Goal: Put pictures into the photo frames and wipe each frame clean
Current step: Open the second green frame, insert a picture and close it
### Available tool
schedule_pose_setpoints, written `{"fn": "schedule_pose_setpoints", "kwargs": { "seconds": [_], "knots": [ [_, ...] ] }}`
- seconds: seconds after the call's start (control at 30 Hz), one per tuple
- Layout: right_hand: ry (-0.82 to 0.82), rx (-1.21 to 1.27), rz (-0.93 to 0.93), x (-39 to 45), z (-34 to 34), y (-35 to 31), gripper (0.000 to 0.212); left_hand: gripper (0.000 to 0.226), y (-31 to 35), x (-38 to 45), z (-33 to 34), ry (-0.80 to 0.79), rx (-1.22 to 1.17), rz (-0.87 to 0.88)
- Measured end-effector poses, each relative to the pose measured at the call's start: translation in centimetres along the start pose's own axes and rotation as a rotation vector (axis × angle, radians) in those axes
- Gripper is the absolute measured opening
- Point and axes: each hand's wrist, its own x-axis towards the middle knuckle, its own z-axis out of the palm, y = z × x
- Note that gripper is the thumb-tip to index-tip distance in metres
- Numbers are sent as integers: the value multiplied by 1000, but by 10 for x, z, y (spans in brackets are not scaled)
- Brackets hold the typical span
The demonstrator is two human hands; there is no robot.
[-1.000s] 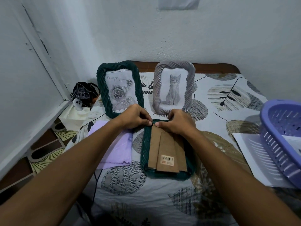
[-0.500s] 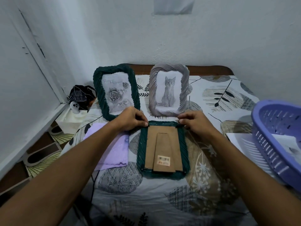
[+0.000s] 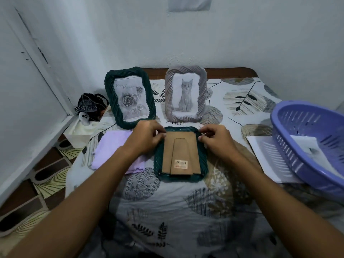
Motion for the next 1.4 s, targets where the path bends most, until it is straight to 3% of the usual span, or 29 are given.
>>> {"fn": "schedule_pose_setpoints", "kwargs": {
  "seconds": [0.2, 0.33, 0.47, 0.67, 1.4],
  "knots": [
    [4, -55, -40, -78, -2, -7, 19, 16, 44, -98, 9, 185, -167, -123],
    [23, -53, -48, -115, 3, -14, 21, 33, 63, -130, 15, 195, -117, -190],
    [64, -81, -41, -133, 13, -17, 33, 46, 66, -136, 22, 205, -109, -272],
    [160, -38, 26, -133, 27, -11, 43, 47, 69, -136, 27, 254, -144, -314],
    [121, -3, 62, -129, 24, -13, 41, 46, 65, -132, 29, 247, -187, -306]
  ]
}}
